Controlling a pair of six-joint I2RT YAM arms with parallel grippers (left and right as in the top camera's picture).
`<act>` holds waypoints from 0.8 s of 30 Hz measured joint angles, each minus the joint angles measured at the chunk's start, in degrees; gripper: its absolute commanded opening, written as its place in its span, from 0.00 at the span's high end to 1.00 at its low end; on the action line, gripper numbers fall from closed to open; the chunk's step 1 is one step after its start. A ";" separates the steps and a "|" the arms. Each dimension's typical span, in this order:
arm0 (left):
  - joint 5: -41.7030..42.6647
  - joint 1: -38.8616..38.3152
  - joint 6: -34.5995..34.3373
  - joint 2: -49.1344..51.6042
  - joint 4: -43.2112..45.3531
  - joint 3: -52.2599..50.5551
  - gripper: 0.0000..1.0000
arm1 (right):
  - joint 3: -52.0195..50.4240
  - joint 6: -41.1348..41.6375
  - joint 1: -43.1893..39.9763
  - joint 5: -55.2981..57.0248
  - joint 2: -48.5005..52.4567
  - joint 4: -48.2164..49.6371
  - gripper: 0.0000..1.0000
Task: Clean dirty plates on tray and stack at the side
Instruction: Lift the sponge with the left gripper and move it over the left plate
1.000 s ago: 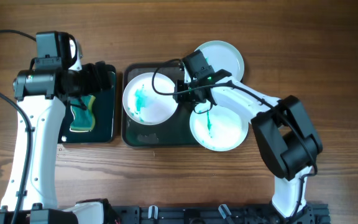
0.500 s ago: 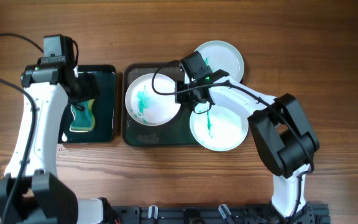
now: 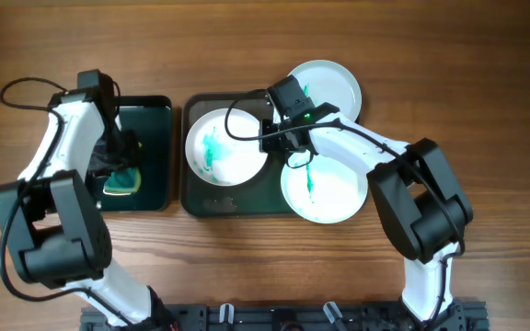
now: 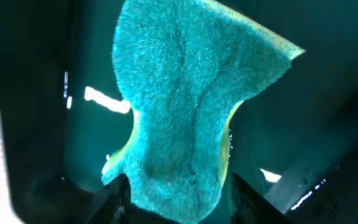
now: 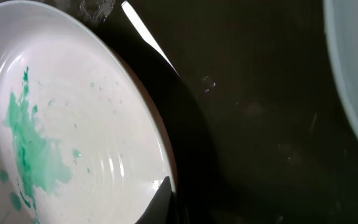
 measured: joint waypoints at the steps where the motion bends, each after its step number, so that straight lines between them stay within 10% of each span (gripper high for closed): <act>1: 0.00 0.00 0.15 0.42 0.26 -0.02 0.52 | 0.00 0.00 0.00 0.00 0.00 0.00 0.95; 24: -1.33 0.00 2.75 0.90 7.23 -0.04 0.54 | 0.00 0.00 0.00 0.22 0.02 0.02 0.95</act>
